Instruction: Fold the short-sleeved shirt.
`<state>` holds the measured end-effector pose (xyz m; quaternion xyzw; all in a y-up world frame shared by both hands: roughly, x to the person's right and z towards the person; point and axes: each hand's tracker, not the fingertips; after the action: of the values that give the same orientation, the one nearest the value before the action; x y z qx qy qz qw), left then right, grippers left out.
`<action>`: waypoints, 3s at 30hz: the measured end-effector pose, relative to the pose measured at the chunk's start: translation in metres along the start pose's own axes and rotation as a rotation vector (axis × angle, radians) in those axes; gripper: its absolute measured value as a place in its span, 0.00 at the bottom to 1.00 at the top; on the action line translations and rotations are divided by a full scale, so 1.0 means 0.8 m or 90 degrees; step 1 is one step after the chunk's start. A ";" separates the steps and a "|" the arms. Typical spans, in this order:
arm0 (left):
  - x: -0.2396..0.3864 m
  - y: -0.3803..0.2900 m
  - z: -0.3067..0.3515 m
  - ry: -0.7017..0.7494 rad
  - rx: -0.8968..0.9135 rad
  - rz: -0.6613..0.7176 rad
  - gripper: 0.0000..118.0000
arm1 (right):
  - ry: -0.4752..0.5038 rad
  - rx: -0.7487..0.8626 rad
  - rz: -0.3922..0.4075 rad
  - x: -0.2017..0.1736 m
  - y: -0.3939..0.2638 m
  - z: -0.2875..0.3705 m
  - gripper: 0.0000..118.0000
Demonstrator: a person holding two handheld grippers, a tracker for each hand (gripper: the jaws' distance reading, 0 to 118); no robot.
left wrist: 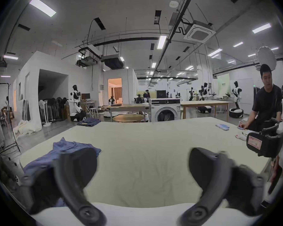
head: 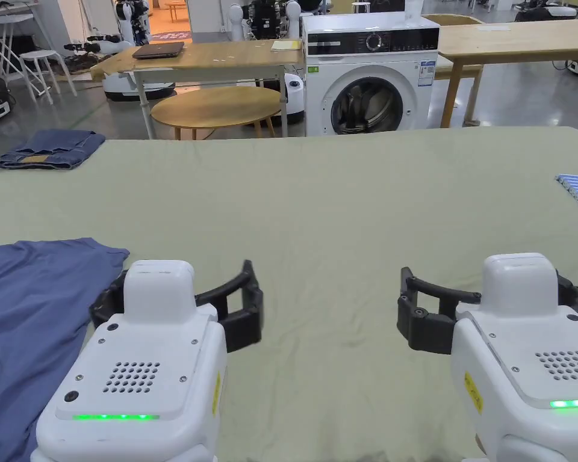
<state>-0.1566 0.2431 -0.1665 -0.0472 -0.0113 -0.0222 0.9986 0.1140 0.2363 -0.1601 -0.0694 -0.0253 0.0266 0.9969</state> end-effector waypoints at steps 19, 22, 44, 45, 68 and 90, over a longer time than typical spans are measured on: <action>-0.113 0.009 0.068 0.216 0.033 -0.028 0.00 | 0.126 -0.014 0.020 -0.105 0.025 -0.030 0.00; -0.170 0.010 0.111 0.302 0.020 0.000 0.00 | 0.228 0.001 0.019 -0.170 0.038 -0.026 0.00; -0.347 -0.039 -0.087 0.197 -0.206 0.079 0.00 | 0.407 -0.073 0.095 -0.234 0.009 -0.069 0.00; -0.356 -0.046 -0.123 0.178 -0.227 0.096 0.11 | 0.402 -0.091 0.100 -0.230 0.000 -0.075 0.00; -0.411 -0.157 -0.353 0.179 -0.496 0.026 0.00 | 0.419 -0.233 0.178 -0.214 -0.055 -0.122 0.00; 0.021 0.126 -0.293 -0.333 -0.264 -0.091 0.00 | 0.192 -0.138 0.044 0.036 0.003 0.011 0.00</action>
<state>-0.1301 0.3201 -0.4086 -0.2527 -0.2657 -0.0808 0.9268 0.1420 0.2413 -0.1507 -0.1802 0.1241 0.0469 0.9747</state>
